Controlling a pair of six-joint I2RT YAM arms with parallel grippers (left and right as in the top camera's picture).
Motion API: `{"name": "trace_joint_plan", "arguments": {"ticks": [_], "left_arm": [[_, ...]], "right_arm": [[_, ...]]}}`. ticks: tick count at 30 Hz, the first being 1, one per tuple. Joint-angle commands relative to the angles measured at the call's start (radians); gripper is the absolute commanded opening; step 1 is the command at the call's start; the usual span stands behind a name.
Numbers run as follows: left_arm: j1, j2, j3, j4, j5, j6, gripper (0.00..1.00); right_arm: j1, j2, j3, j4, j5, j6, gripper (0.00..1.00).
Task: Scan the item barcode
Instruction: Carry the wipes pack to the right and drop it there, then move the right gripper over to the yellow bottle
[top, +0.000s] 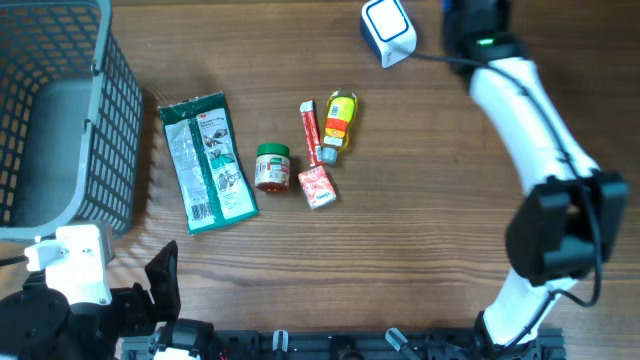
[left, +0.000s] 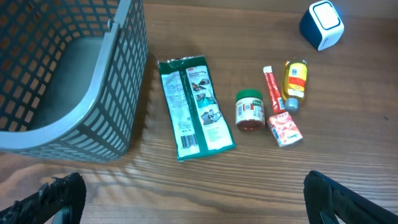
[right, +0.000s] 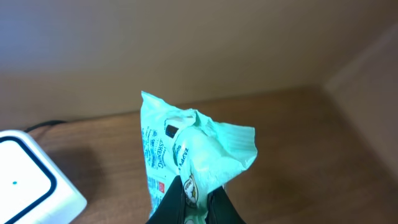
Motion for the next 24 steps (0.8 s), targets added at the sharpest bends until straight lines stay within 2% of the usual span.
{"name": "trace_joint_plan", "arguments": {"ticks": [1, 6, 10, 17, 22, 24], "left_arm": [[0.003, -0.001, 0.000, 0.002, 0.008, 0.012, 1.00], [0.003, -0.001, 0.000, 0.002, 0.008, 0.012, 1.00], [0.003, -0.001, 0.000, 0.002, 0.009, 0.012, 1.00], [0.003, -0.001, 0.000, 0.002, 0.009, 0.012, 1.00], [0.003, -0.001, 0.000, 0.002, 0.009, 0.012, 1.00], [0.003, -0.001, 0.000, 0.002, 0.009, 0.012, 1.00]], "right_arm": [[-0.145, 0.003, -0.019, -0.096, -0.351, 0.191, 0.04], [-0.346, 0.003, -0.177, -0.072, -0.544, 0.185, 0.04], [-0.447, 0.003, -0.303, -0.023, -0.549, 0.118, 0.04], [-0.556, 0.007, -0.352, 0.006, -0.549, 0.091, 0.04], [-0.561, 0.013, -0.355, -0.006, -0.537, 0.053, 0.04], [-0.561, 0.012, -0.355, -0.013, -0.539, 0.065, 0.57]]}}
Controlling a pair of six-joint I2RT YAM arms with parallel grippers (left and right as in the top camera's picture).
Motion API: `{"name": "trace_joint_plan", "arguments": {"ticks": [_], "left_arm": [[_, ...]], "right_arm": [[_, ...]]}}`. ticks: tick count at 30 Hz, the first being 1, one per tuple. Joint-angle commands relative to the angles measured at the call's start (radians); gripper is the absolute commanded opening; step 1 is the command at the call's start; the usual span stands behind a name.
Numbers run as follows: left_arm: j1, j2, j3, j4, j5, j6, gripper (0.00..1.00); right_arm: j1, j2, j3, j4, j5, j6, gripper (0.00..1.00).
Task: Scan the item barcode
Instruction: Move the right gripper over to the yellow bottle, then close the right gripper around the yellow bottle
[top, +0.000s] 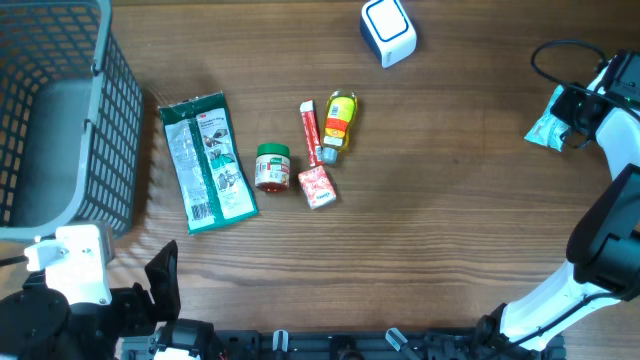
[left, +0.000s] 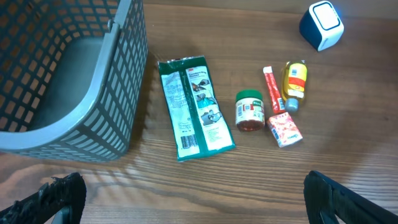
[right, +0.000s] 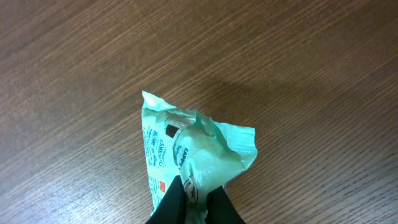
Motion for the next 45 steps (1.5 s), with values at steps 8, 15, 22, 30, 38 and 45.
{"name": "trace_joint_plan", "arguments": {"ticks": [8, 15, 22, 30, 38, 45], "left_arm": [[0.003, -0.001, 0.000, 0.002, 0.009, 0.012, 1.00], [0.003, -0.001, 0.000, 0.002, 0.008, 0.012, 1.00], [0.003, -0.001, 0.000, 0.002, 0.008, 0.012, 1.00], [0.003, -0.001, 0.000, 0.002, 0.008, 0.012, 1.00], [0.003, -0.001, 0.000, 0.002, 0.009, 0.012, 1.00], [0.003, -0.001, 0.000, 0.002, 0.009, 0.012, 1.00]], "right_arm": [[0.014, -0.165, 0.001, -0.074, -0.105, 0.042, 0.63], [0.220, -0.425, 0.001, -0.125, -0.199, 0.042, 0.64], [0.625, -0.365, 0.000, -0.164, -0.143, 0.221, 0.64], [0.948, -0.127, 0.000, -0.131, -0.012, 0.458, 0.70], [1.026, -0.002, 0.000, -0.064, 0.080, 0.561, 0.87], [1.026, 0.079, 0.000, -0.016, 0.081, 0.583, 1.00]]}}
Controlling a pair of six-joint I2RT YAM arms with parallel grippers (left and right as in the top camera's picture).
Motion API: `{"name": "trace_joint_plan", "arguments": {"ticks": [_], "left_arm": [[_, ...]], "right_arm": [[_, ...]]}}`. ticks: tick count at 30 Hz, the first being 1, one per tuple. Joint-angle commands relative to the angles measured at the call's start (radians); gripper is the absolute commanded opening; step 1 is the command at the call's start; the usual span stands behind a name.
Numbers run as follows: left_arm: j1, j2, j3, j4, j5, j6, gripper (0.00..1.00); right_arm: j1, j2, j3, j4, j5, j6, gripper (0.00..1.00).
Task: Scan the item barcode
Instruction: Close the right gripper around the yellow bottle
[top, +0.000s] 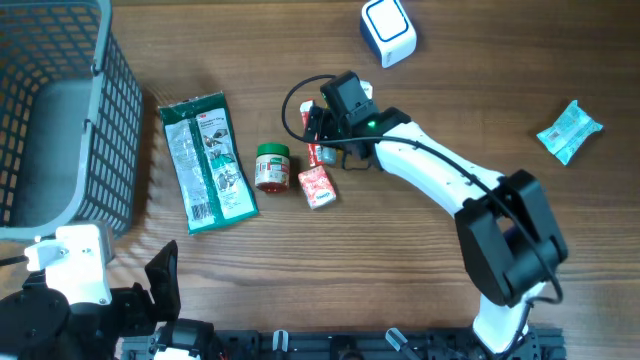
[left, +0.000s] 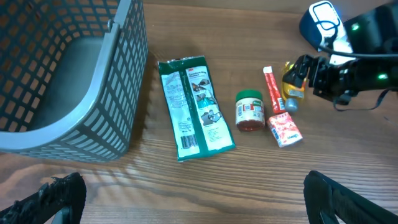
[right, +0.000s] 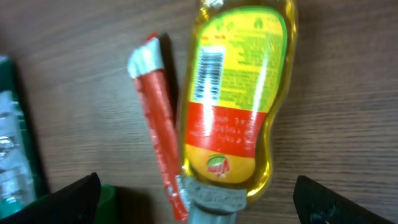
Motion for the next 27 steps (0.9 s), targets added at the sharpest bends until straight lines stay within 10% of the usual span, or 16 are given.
{"name": "trace_joint_plan", "arguments": {"ticks": [1, 27], "left_arm": [[0.003, -0.001, 0.000, 0.002, 0.009, 0.012, 1.00], [0.003, -0.001, 0.000, 0.002, 0.009, 0.012, 1.00]], "right_arm": [[0.000, 0.066, 0.000, 0.016, 0.028, 0.028, 1.00], [-0.001, 0.162, 0.000, 0.119, 0.104, -0.054, 0.78]]}}
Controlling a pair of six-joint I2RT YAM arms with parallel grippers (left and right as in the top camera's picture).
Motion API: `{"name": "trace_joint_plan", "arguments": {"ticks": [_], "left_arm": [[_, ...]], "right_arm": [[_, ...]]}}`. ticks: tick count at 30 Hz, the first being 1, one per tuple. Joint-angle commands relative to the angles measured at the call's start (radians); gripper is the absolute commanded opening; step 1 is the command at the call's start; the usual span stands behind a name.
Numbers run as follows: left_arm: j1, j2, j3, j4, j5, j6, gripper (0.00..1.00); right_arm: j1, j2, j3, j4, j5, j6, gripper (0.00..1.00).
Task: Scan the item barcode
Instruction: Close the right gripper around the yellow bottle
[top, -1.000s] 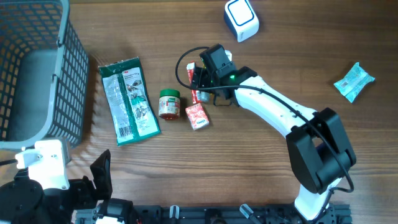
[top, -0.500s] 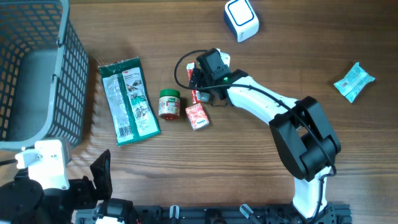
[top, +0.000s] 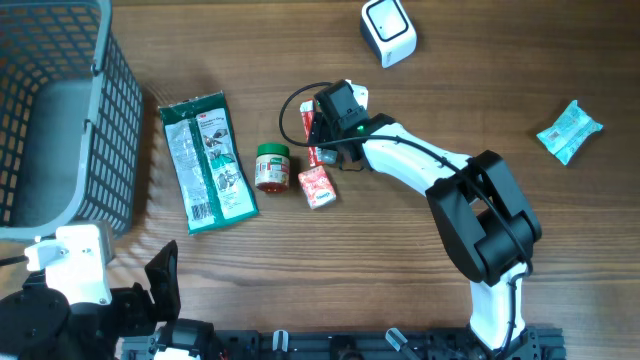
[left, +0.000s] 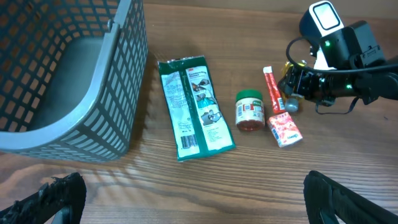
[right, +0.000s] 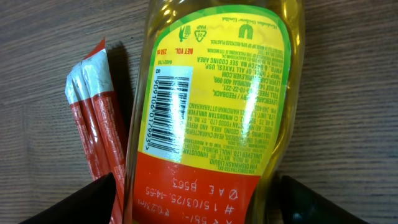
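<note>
A yellow bottle (right: 211, 93) with a red and green label lies on the table, its barcode (right: 168, 106) facing up in the right wrist view. My right gripper (right: 202, 208) is open and low over it, one finger (right: 68, 205) on each side of the bottle. From overhead the gripper (top: 330, 130) covers most of the bottle. The blue and white scanner (top: 388, 30) stands at the far edge, a little to the right. My left gripper (left: 199, 202) is open and empty over the near left edge of the table.
A red stick pack (right: 93, 124) lies right against the bottle's left side. Close by are a red sachet (top: 317, 187), a green-lidded jar (top: 272, 167) and a green bag (top: 208, 160). A grey basket (top: 110, 120) stands far left. A mint packet (top: 570, 130) lies far right.
My right gripper has come down closer to the yellow bottle, which now fills its view between the open fingers. The left arm and the other items have not moved.
My right gripper was shut on the mint packet beside the scanner. Then it held the packet over the table's right side. Later the packet lay there, and the gripper was open above the yellow bottle. Now it is down around the bottle.
</note>
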Motion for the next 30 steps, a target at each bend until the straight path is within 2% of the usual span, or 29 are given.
{"name": "trace_joint_plan", "arguments": {"ticks": [1, 7, 16, 21, 26, 30], "left_arm": [[0.003, -0.001, 0.000, 0.002, 0.009, 0.012, 1.00], [0.003, -0.001, 0.000, 0.002, 0.008, 0.012, 1.00], [0.003, -0.001, 0.000, 0.002, 0.008, 0.012, 1.00], [0.003, -0.001, 0.000, 0.002, 0.009, 0.012, 1.00], [0.003, -0.001, 0.000, 0.002, 0.008, 0.012, 1.00], [0.003, -0.001, 0.000, 0.002, 0.009, 0.012, 1.00]], "right_arm": [[-0.001, 0.040, 0.000, -0.008, 0.017, -0.013, 0.73], [-0.005, 0.042, 0.001, -0.073, 0.039, -0.040, 0.62], [-0.056, 0.008, 0.039, -0.161, -0.023, -0.064, 0.56], [-0.069, -0.009, 0.039, -0.181, -0.052, -0.096, 0.80], [-0.069, -0.009, 0.039, -0.241, -0.048, -0.120, 0.93], [-0.065, -0.008, 0.038, -0.245, -0.045, -0.134, 0.93]]}}
